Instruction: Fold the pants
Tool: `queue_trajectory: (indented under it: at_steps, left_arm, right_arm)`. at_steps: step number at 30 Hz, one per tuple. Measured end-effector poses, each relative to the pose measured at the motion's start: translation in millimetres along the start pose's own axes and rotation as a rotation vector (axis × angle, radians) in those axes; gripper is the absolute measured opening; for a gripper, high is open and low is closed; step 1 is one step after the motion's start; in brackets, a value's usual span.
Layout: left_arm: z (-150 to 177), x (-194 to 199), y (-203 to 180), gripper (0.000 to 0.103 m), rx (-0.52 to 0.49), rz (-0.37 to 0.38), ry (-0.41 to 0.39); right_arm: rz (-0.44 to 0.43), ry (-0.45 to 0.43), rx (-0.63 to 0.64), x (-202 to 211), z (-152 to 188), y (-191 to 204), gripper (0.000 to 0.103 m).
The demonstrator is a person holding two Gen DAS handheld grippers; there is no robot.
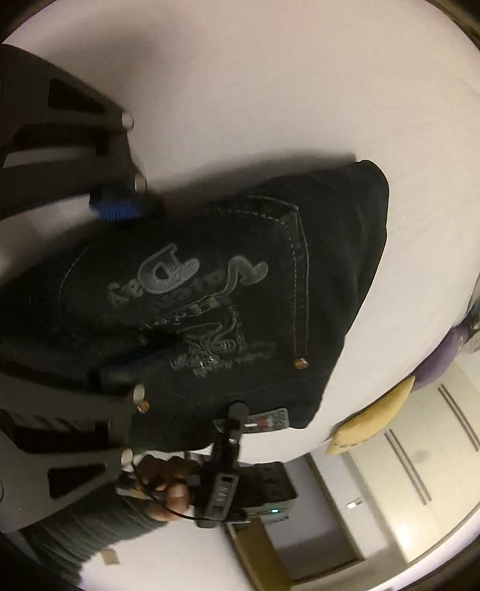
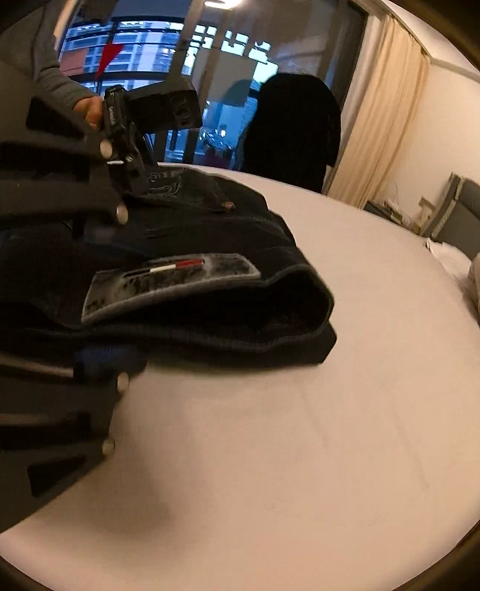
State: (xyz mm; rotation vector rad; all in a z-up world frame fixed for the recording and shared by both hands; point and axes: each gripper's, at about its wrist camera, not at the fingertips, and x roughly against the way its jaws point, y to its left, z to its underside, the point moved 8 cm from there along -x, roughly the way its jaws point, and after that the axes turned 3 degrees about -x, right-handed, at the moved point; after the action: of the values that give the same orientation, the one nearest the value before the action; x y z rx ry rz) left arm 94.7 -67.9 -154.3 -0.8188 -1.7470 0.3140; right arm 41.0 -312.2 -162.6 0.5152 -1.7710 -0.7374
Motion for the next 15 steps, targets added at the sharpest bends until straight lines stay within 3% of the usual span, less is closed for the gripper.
queue_trajectory:
  at_steps: [3, 5, 11, 15]
  left_arm:
    - [-1, 0, -3, 0.027, -0.006, -0.022, -0.009]
    - [-6, 9, -8, 0.021, -0.001, -0.015, -0.038]
    - [-47, 58, -8, 0.02, -0.053, -0.054, -0.147]
    - [-93, 90, 11, 0.02, -0.077, -0.104, -0.217]
  right_arm:
    - [0.06, -0.024, 0.074, 7, -1, 19, 0.025]
    - [0.079, -0.049, 0.128, 14, -5, 39, 0.021]
    - [0.054, -0.107, 0.267, 31, -52, 100, 0.02]
    - [0.038, -0.117, 0.31, 12, -105, 132, 0.02]
